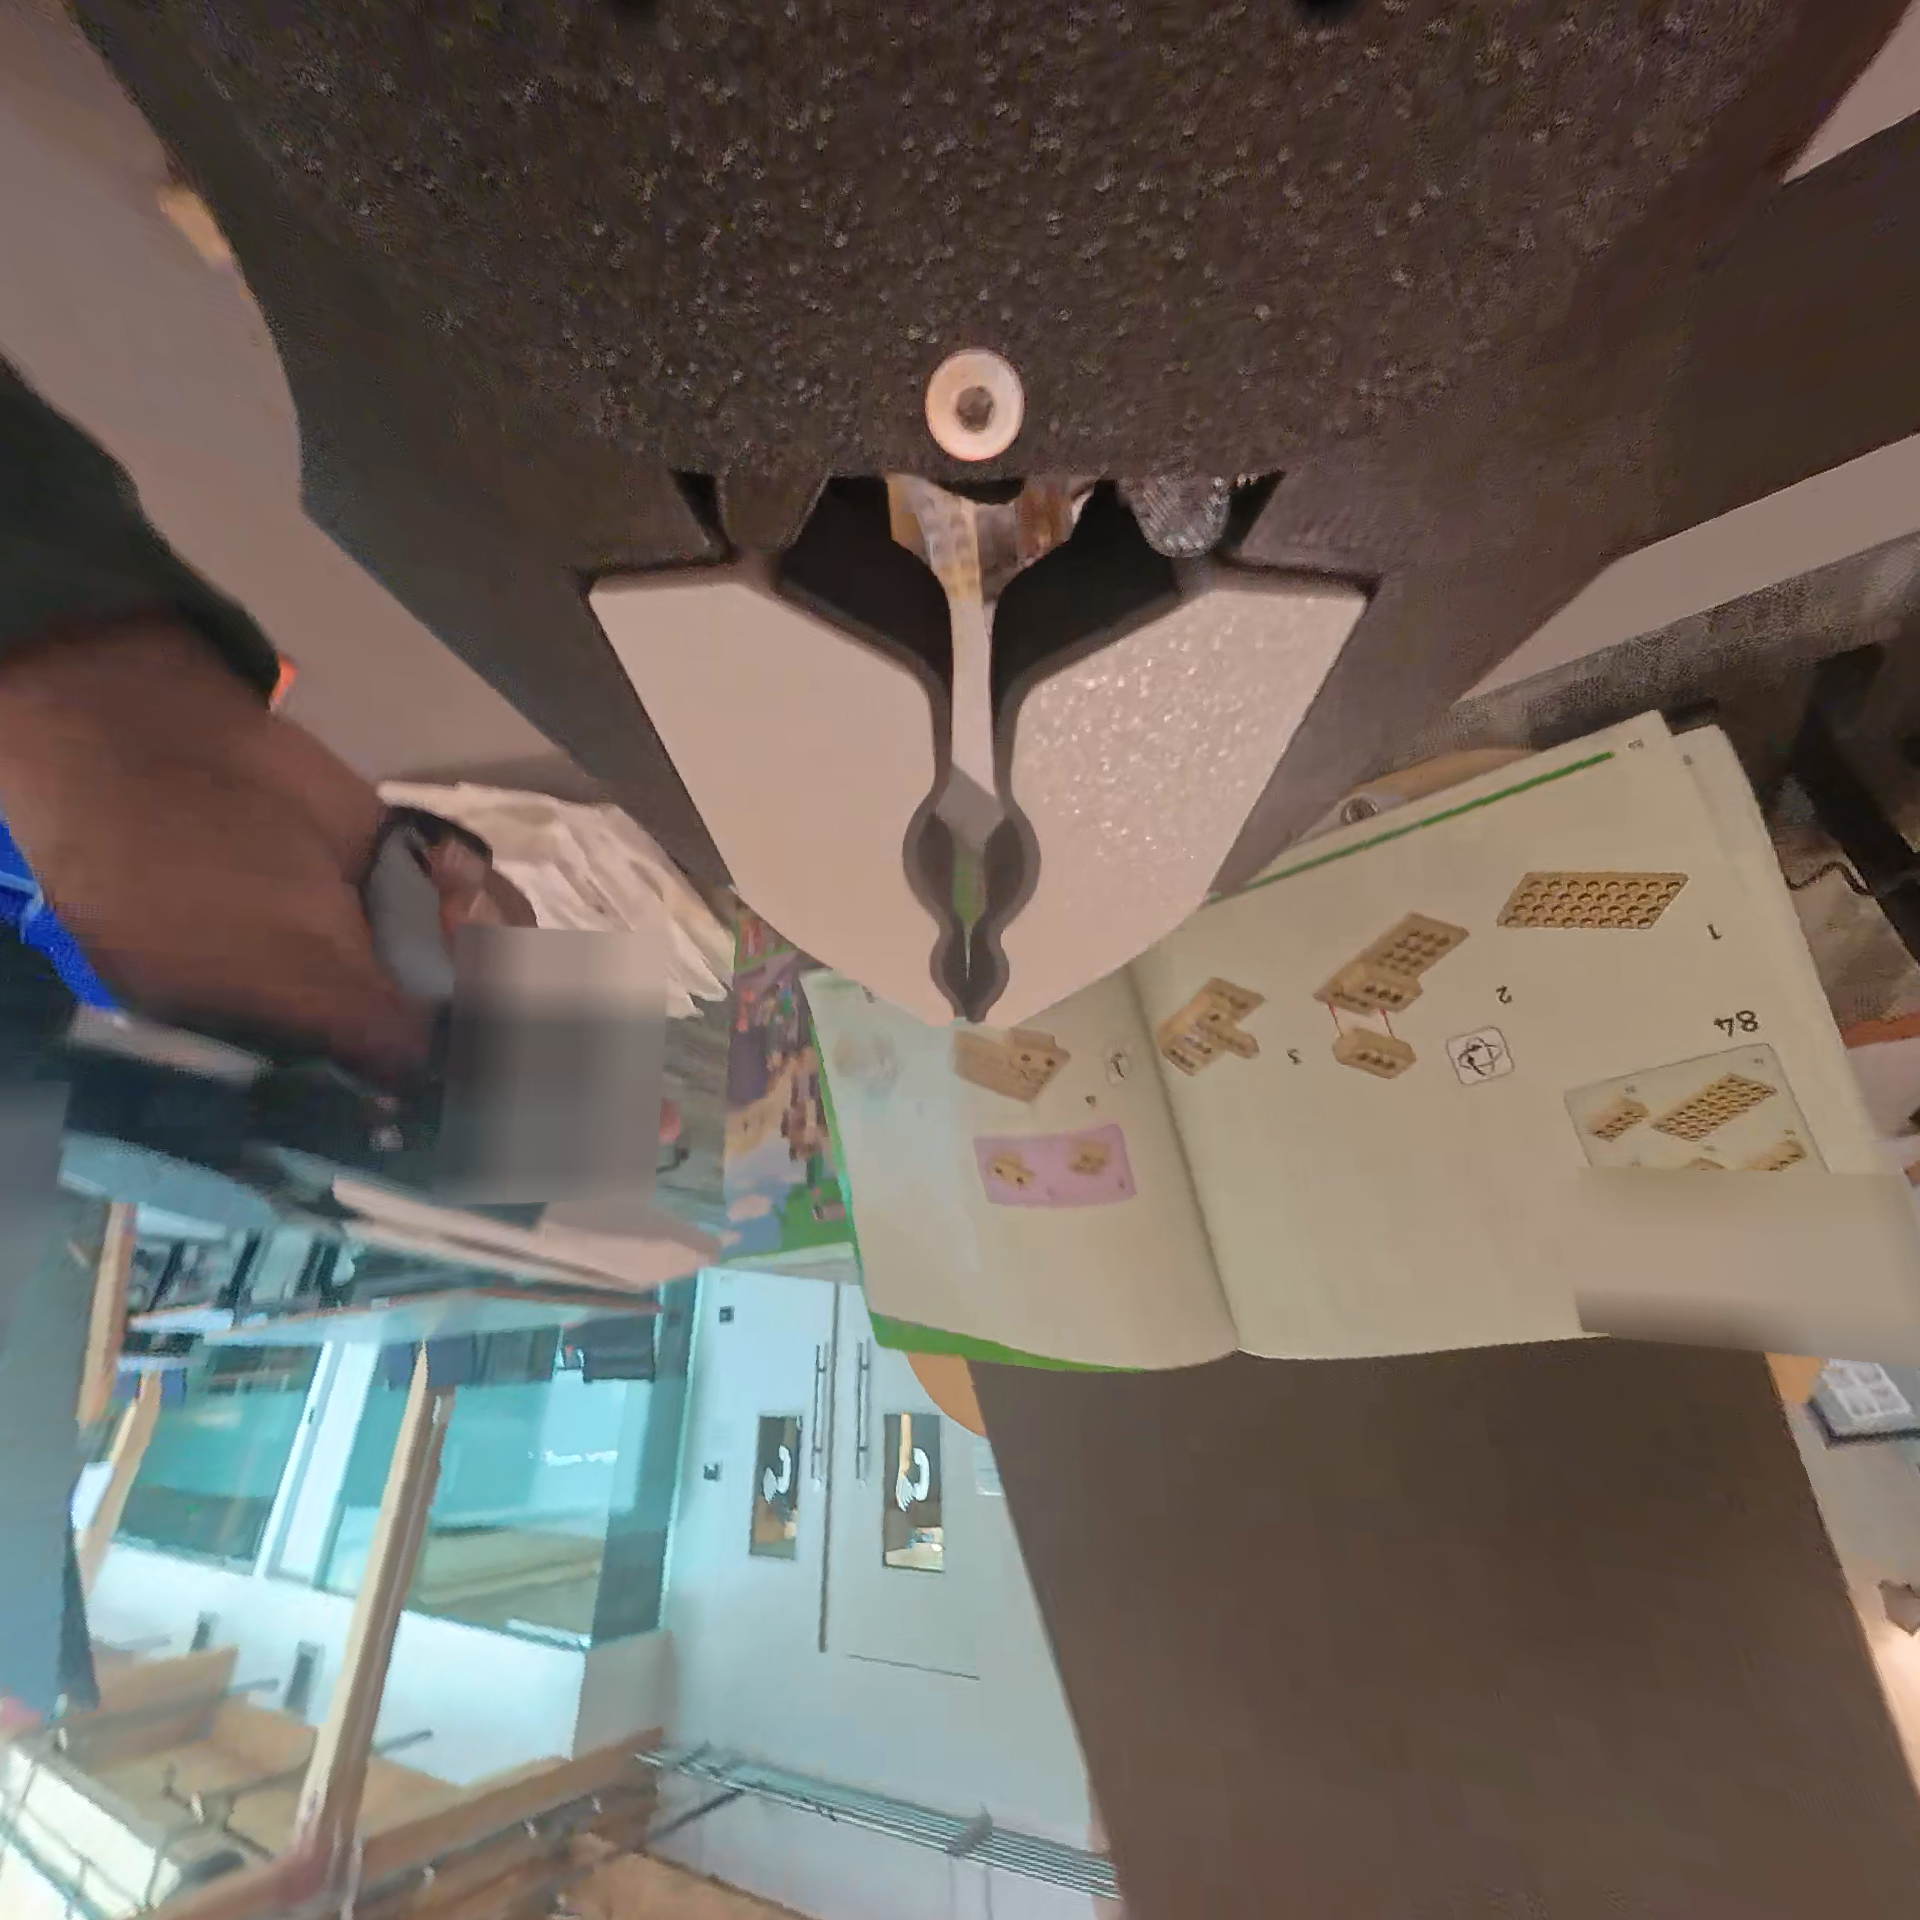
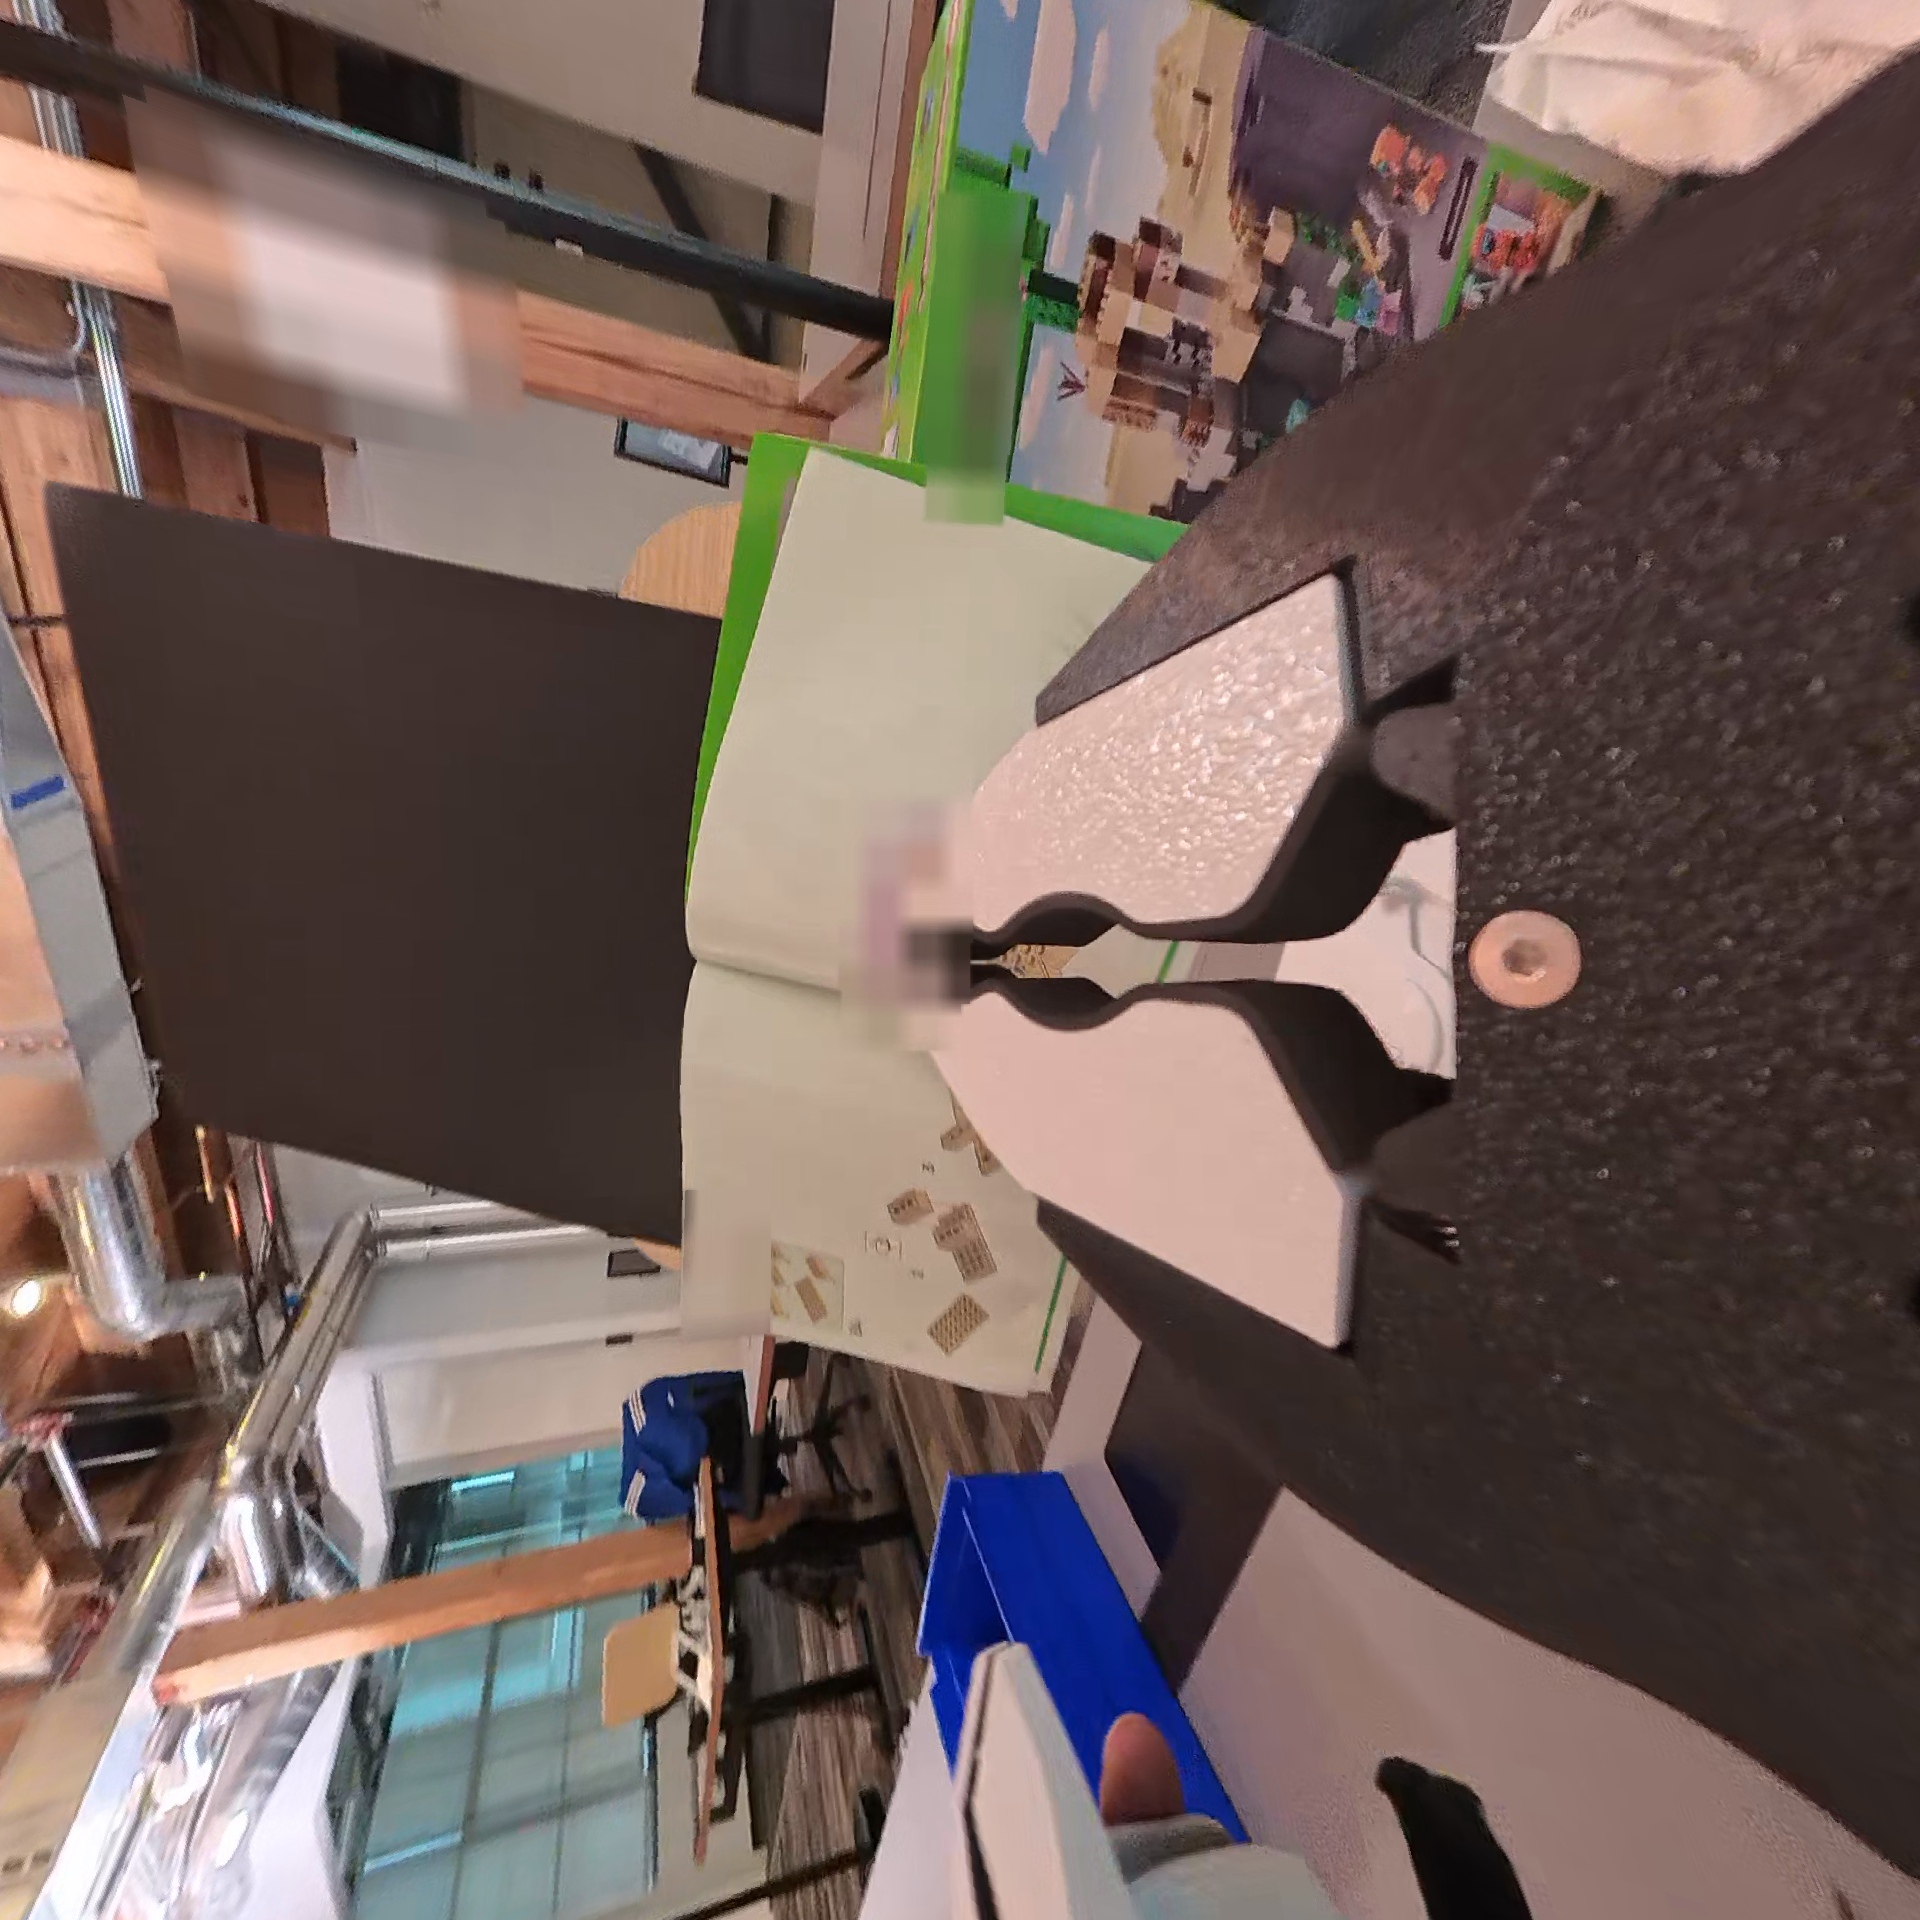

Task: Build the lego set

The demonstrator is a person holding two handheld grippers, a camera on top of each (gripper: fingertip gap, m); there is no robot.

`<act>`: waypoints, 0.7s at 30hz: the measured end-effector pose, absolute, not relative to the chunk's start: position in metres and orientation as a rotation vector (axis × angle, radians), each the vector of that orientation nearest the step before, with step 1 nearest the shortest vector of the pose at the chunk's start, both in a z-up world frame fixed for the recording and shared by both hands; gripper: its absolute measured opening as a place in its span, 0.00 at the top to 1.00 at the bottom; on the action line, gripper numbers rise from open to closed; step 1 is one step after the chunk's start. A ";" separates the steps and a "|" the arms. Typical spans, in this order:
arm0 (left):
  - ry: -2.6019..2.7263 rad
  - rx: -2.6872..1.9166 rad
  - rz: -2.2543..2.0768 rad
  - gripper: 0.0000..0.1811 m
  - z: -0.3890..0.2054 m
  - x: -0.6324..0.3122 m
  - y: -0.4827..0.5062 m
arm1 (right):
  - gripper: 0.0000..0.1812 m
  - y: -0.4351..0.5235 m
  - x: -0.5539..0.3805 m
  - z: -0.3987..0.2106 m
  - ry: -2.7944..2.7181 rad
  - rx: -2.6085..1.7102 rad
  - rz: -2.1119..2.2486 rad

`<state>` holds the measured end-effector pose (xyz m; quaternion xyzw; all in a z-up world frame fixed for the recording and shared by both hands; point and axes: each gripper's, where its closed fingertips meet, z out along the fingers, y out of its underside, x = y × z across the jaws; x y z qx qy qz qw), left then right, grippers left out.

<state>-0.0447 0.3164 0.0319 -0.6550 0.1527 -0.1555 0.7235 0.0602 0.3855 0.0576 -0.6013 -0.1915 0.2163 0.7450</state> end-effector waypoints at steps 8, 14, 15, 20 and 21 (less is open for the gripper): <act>0.108 -1.488 -0.305 1.00 0.013 -0.080 0.367 | 1.00 0.421 0.052 0.016 -0.384 -1.406 0.413; 0.151 -1.541 -0.187 1.00 -0.019 -0.082 0.376 | 1.00 0.432 0.042 -0.014 -0.431 -1.457 0.364; 0.157 -1.536 -0.180 1.00 -0.019 -0.081 0.376 | 1.00 0.433 0.042 -0.014 -0.434 -1.454 0.357; 0.189 -1.525 -0.185 1.00 -0.018 -0.073 0.374 | 1.00 0.433 0.042 -0.014 -0.439 -1.452 0.366; 0.199 -1.524 -0.184 1.00 -0.018 -0.070 0.374 | 1.00 0.433 0.043 -0.013 -0.441 -1.450 0.359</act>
